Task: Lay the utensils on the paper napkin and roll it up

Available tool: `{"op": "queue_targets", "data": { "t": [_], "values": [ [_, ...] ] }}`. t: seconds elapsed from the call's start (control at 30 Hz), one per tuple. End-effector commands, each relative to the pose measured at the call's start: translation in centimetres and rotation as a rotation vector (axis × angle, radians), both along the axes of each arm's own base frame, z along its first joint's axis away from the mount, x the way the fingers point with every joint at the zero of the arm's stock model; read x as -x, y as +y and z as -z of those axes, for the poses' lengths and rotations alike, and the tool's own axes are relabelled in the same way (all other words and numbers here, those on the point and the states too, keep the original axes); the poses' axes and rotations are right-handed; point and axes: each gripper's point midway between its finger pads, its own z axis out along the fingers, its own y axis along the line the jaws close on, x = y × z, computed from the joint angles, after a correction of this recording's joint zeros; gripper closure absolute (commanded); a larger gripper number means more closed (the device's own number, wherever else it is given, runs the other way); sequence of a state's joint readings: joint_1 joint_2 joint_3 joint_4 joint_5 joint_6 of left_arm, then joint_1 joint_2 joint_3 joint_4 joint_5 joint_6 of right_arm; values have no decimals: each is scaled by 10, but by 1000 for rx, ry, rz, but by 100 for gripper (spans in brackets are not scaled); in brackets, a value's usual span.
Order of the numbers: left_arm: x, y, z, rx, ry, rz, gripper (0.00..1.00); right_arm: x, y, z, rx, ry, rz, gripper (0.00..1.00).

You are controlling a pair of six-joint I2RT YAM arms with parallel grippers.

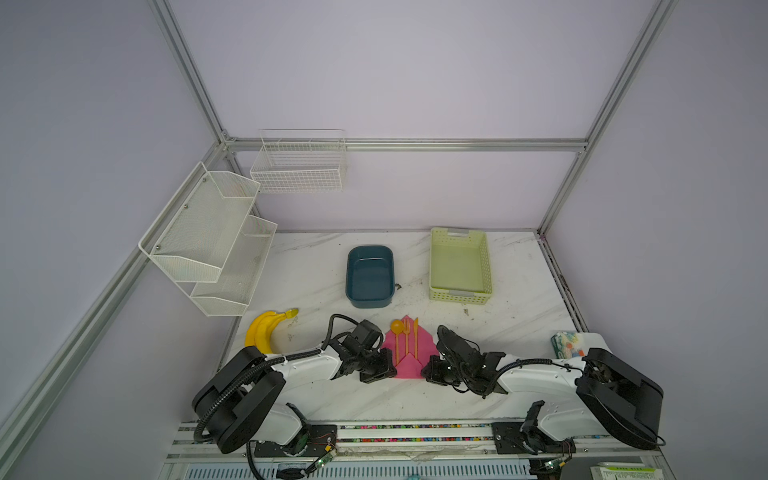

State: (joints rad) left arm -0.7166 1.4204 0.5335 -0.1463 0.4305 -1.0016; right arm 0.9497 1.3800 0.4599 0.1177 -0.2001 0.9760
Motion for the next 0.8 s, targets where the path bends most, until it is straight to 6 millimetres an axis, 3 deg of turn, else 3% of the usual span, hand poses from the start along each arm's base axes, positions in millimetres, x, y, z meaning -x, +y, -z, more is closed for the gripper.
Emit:
{"op": "queue_targets", "data": {
  "t": [0.0, 0.17, 0.5, 0.77],
  "values": [
    [-8, -3, -2, -26, -39, 17, 100, -1, -5, 4, 15, 12, 31, 91],
    [-8, 3, 5, -71, -37, 25, 100, -1, -9, 7, 30, 21, 45, 91],
    [-6, 5, 5, -73, -34, 25, 100, -4, 2, -28, -30, -26, 9, 90],
    [-6, 6, 6, -76, -31, 21, 100, 6, 10, -20, -59, 16, -45, 90]
  ]
}}
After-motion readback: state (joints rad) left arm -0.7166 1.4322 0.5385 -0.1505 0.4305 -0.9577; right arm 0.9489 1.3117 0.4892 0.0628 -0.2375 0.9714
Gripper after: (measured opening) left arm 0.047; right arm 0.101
